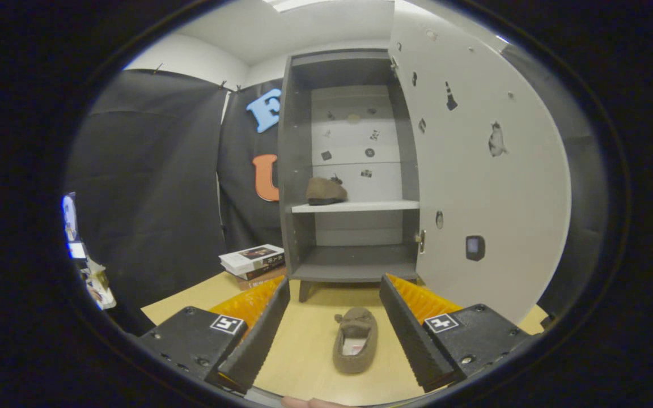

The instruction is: Open the shoe cabinet door, grab the shoes and put them into the shoe cabinet, then close the shoe cabinet door.

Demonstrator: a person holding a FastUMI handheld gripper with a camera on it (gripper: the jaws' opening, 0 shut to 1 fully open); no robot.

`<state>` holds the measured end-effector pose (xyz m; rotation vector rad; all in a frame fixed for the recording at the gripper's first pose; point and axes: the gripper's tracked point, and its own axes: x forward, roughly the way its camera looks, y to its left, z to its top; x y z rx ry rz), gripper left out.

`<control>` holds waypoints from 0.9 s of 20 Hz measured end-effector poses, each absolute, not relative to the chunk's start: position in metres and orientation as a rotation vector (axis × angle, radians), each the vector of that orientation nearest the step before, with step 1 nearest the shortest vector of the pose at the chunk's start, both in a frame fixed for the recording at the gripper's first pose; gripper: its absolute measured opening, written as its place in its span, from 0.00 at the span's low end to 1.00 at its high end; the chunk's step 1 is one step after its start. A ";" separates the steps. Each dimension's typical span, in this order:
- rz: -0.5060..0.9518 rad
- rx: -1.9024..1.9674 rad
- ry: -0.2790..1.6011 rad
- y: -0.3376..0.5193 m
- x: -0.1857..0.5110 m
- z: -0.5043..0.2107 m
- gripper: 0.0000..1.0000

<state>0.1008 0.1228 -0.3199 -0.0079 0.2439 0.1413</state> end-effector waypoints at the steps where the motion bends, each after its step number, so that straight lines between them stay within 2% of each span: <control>1: 0.143 -0.014 0.268 0.128 0.105 -0.337 1.00; 6: 0.121 -0.050 0.402 0.137 0.132 -0.420 1.00; 10: 0.096 -0.008 0.502 0.125 0.147 -0.468 0.95; 14: 0.040 0.022 0.566 0.112 0.170 -0.502 0.78; 15: 0.042 0.026 0.598 0.111 0.171 -0.513 0.69; 17: 0.072 0.042 0.625 0.116 0.174 -0.528 0.61; 18: 0.075 0.035 0.623 0.113 0.177 -0.532 0.61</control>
